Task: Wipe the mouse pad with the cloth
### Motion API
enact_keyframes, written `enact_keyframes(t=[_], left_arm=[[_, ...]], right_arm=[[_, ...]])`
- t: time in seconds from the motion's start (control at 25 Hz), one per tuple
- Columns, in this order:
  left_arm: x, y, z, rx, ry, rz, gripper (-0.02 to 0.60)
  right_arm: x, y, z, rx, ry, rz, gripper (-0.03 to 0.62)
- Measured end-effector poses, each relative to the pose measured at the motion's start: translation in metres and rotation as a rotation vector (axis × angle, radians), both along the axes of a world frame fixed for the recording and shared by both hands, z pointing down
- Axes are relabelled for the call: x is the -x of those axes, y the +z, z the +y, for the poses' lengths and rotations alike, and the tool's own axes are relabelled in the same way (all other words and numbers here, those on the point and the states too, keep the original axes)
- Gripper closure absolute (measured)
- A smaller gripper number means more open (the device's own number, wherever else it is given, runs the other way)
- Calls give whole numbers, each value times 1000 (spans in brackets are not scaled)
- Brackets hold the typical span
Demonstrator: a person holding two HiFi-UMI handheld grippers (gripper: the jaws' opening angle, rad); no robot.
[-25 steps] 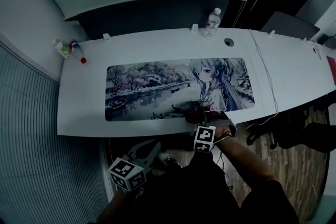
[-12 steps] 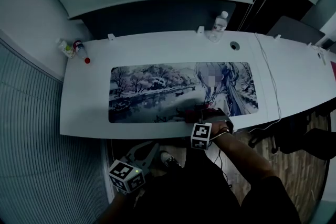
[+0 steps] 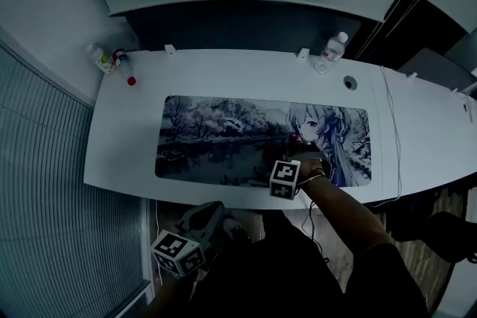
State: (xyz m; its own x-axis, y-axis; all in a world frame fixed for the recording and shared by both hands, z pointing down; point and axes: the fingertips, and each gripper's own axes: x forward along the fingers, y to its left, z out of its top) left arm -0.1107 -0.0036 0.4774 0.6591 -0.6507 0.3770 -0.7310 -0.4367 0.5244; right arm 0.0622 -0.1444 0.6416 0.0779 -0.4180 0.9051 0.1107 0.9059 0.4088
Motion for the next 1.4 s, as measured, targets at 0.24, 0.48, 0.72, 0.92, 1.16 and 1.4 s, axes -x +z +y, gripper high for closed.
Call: enact_keyframes(t=[0.24,0.48,0.72,0.92,1.16,1.4], left_arm=[[-4,6,-17,29,-79,14,575],[-15,10,-32,56,-116,-11,575],[-17,14,-38,69,-156,-29,575],[-18,13,-40,75,-190,-25,575],[-15,8,-38,72,-220,-28,575],[-7,8,-33,62,-255,-36,575]], right_arm=[[0,8,-55,-6,-10,-31,482],[0,7,-105,-14,16,-74,483],[3,6,-140,-17,26,-96,483],[6,6,-157,-17,22,-94,482],[9,4,-165,-28,23,-92,482],[24,-3,-167,-59,18,-120,482]])
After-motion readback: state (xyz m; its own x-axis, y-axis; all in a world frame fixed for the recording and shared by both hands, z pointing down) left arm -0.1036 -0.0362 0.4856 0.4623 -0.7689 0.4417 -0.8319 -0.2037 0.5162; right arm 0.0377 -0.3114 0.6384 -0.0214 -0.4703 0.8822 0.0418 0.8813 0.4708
